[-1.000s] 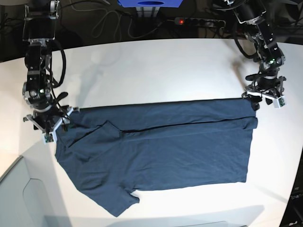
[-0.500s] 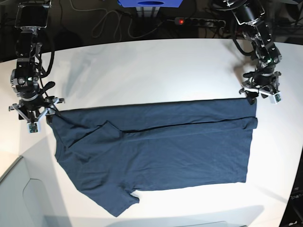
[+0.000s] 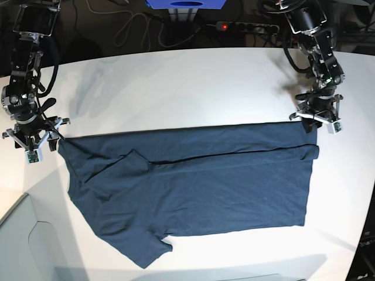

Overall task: Fold the T-shirt properly
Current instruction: 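Release the folded edge and regrasp the fold corners with both grippers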

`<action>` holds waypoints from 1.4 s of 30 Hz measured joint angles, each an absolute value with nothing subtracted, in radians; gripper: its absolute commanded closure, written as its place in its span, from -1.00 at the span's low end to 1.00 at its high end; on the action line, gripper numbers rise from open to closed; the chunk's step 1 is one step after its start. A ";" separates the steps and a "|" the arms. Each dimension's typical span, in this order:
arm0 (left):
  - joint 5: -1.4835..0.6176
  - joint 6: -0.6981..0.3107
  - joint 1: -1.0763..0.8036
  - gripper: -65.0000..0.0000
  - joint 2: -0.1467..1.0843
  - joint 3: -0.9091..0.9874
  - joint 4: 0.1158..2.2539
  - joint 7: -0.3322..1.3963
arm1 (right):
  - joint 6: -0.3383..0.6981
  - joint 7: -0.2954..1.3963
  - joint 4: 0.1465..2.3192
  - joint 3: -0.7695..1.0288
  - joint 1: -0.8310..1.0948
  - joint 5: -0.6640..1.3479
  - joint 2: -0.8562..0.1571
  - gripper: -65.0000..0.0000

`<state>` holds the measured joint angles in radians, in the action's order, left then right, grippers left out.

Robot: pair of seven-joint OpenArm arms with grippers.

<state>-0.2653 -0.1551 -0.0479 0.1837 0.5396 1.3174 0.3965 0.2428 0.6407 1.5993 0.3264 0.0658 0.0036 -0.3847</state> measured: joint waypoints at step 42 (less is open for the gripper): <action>-0.265 -0.155 -0.050 1.00 0.189 0.540 1.317 0.398 | 0.348 0.546 1.182 0.213 -0.165 0.001 -0.409 0.06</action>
